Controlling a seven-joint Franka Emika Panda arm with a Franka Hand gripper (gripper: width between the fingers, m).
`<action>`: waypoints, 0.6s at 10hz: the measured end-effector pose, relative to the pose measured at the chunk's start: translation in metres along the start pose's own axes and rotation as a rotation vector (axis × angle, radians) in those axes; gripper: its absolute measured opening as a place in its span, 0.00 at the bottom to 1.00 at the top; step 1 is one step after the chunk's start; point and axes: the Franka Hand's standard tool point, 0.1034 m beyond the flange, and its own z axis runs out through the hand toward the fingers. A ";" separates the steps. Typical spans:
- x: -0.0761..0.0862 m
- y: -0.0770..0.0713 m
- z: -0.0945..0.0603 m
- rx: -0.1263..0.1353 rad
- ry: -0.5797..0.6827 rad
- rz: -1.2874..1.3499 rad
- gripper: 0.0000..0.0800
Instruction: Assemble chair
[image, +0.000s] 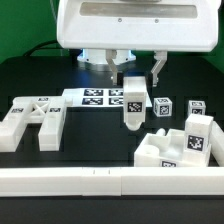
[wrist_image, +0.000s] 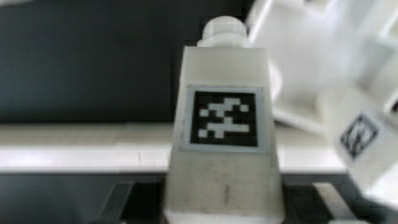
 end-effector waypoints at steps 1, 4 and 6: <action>0.001 0.000 0.000 -0.001 0.074 -0.002 0.36; 0.004 -0.011 -0.002 0.004 0.184 -0.024 0.36; 0.005 -0.013 -0.003 0.004 0.182 -0.037 0.36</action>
Offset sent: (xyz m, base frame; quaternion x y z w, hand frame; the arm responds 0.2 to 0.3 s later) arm 0.0080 0.0075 0.0136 -0.0415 0.0814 -0.0207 0.9956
